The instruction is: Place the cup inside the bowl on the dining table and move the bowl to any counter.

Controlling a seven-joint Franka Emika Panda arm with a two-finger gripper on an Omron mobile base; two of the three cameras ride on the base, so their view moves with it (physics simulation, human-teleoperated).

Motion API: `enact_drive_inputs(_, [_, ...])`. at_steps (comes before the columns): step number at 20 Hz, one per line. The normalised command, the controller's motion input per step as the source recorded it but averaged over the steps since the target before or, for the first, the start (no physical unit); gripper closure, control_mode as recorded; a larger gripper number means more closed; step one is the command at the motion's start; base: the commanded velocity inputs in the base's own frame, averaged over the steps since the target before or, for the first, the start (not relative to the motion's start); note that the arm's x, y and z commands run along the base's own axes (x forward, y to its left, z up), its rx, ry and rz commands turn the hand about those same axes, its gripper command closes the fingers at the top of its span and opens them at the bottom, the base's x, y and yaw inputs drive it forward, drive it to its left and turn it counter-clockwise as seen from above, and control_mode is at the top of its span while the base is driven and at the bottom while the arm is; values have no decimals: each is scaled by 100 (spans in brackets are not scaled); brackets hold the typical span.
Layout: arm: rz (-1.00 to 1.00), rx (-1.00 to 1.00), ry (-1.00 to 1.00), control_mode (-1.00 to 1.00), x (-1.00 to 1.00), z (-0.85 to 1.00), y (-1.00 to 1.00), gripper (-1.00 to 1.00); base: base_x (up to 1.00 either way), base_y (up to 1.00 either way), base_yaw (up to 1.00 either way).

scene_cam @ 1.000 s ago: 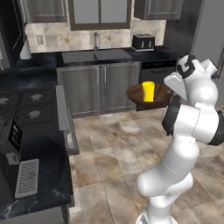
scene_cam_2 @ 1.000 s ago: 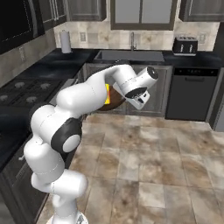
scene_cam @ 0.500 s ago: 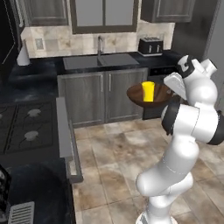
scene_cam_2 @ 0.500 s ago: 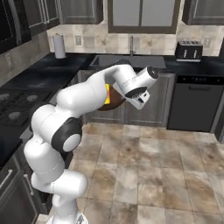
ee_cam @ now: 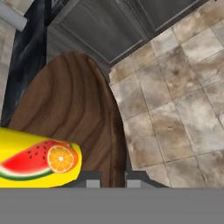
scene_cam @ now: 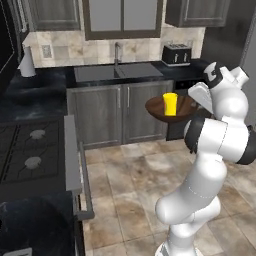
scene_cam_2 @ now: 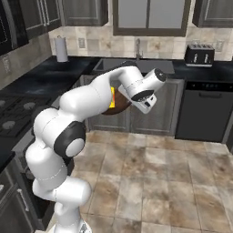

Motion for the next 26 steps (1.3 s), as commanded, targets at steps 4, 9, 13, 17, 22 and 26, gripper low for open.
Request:
enact_drive_inputs(4, [0,0,0,100,0,0,0,100,34,-41,8])
enact_drive_inputs(9, [0,0,0,100,0,0,0,100,37,-40,8])
enact_drive_inputs(13, [0,0,0,100,0,0,0,100,33,-41,8])
enact_drive_inputs(17, [0,0,0,100,0,0,0,100,19,-35,14])
enact_drive_inputs(22, [0,0,0,100,0,0,0,100,26,-27,18])
enact_drive_inputs(26, [0,0,0,100,0,0,0,100,30,-21,20])
